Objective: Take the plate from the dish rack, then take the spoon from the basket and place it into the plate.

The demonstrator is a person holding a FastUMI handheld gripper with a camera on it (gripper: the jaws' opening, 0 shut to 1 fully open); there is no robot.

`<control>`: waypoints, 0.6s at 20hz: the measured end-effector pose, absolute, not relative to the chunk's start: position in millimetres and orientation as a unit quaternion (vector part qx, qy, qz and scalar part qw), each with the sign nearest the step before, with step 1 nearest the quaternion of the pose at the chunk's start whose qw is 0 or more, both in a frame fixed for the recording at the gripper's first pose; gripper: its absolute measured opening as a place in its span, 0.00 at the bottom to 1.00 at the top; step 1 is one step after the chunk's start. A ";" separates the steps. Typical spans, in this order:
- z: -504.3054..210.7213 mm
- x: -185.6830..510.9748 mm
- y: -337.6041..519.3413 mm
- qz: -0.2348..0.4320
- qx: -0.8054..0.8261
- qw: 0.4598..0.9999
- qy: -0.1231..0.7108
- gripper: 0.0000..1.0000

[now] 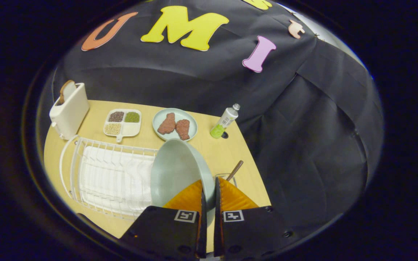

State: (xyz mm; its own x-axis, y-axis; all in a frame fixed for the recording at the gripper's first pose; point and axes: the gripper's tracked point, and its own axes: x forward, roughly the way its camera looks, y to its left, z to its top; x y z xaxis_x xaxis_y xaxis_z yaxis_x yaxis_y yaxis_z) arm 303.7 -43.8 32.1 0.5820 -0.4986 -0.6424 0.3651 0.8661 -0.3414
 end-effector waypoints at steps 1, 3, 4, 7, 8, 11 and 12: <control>31.6 292.8 -43.8 -0.230 -0.071 0.890 0.388 0.13; 28.0 270.7 -45.0 -0.200 -0.043 0.898 0.389 0.13; 24.3 258.5 -45.5 -0.187 -0.033 0.902 0.389 0.13; 7.7 225.2 -46.9 -0.150 -0.022 0.909 0.388 0.13; 0.8 214.6 -46.4 -0.139 -0.019 0.912 0.386 0.13; -24.8 185.0 -45.3 -0.109 -0.010 0.917 0.383 0.13; -34.7 176.1 -43.6 -0.099 -0.003 0.919 0.383 0.13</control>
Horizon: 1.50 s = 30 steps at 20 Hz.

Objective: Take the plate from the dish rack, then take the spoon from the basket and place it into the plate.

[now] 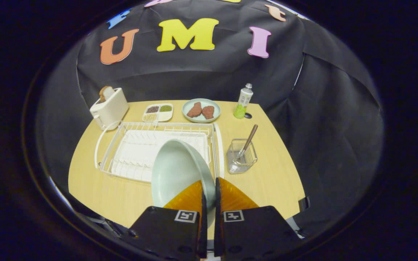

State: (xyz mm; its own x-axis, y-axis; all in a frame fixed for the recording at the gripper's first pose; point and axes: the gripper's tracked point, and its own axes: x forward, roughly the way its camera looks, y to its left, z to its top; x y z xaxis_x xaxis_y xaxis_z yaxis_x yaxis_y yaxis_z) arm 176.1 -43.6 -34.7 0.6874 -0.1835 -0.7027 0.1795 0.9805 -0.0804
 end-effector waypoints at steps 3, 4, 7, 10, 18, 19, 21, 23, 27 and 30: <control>-67.6 156.6 -37.1 -0.058 0.027 0.919 0.390 0.13; -79.9 149.7 -35.3 -0.043 0.040 0.917 0.395 0.13; -113.5 136.9 -36.7 -0.016 0.073 0.911 0.405 0.13; -140.0 130.3 -42.2 -0.005 0.100 0.911 0.399 0.13; -202.7 138.6 -57.9 0.035 0.197 0.882 0.427 0.13; -206.0 143.6 -61.1 0.042 0.207 0.880 0.426 0.14; -216.5 153.2 -69.0 0.045 0.224 0.876 0.425 0.14; -226.2 154.6 -76.3 0.043 0.241 0.871 0.426 0.15; -232.8 157.0 -87.5 0.040 0.208 0.890 0.404 0.18; -235.2 163.2 -111.1 -0.012 0.143 0.917 0.371 0.22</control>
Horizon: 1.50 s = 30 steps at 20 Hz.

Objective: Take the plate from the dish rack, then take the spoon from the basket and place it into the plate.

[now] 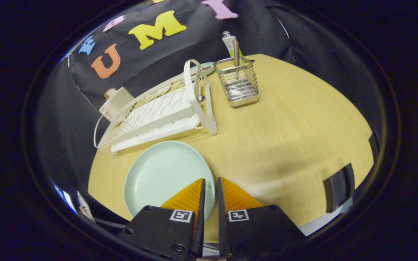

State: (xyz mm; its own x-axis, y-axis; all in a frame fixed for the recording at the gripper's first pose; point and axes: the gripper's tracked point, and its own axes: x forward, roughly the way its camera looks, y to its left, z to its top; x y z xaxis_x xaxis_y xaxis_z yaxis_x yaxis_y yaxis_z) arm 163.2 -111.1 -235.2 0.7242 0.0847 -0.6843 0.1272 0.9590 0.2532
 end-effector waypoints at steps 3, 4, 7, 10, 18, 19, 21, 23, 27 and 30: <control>-233.0 166.0 -126.5 -0.040 0.122 0.930 0.346 0.67; -232.5 166.3 -131.6 -0.046 0.121 0.931 0.342 0.72; -230.2 166.9 -141.2 -0.041 0.108 0.933 0.340 0.94; -209.5 177.2 -160.0 -0.053 0.077 0.950 0.299 0.96; -136.0 229.7 -189.5 -0.022 0.086 0.974 0.209 0.94; -129.0 241.4 -194.5 -0.022 0.080 0.976 0.199 0.94; -117.2 265.6 -203.6 -0.020 0.062 0.981 0.181 0.94; -108.4 291.0 -211.6 -0.020 0.036 0.984 0.173 0.94; -90.0 337.3 -220.3 -0.010 0.026 0.988 0.149 0.94; -88.1 372.6 -226.6 -0.030 0.038 0.987 0.151 0.92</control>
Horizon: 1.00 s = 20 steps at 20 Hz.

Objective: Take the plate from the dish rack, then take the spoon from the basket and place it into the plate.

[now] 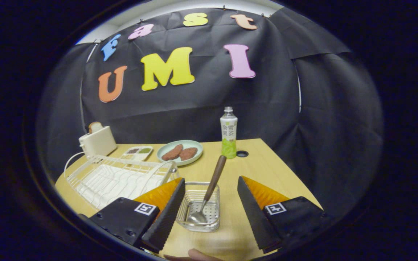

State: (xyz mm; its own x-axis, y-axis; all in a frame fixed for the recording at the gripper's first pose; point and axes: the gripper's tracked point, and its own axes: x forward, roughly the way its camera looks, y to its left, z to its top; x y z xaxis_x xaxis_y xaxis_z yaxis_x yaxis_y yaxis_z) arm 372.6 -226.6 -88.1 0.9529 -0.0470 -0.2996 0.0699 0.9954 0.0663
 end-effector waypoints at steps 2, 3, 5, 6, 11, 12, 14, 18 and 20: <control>-91.6 390.8 -229.0 -0.047 0.022 0.987 0.153 0.91; -92.4 399.6 -231.2 -0.053 0.008 0.987 0.150 0.91; -91.2 409.1 -227.9 -0.062 -0.011 0.987 0.149 0.86; -88.3 412.9 -231.4 -0.072 -0.014 0.987 0.142 0.79; -111.9 420.5 -226.8 -0.065 0.043 0.978 0.192 0.35; -108.5 421.1 -222.8 -0.061 0.050 0.979 0.187 0.30; -102.1 416.0 -212.5 -0.053 0.059 0.981 0.178 0.23; -82.5 402.5 -205.7 -0.057 0.044 0.985 0.154 0.17; -75.5 393.8 -206.3 -0.059 0.039 0.987 0.147 0.16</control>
State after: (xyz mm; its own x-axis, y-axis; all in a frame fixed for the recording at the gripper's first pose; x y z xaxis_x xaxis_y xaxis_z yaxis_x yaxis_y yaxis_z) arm 393.8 -206.3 -75.5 0.9501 -0.1045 -0.2938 0.1271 0.9901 0.0589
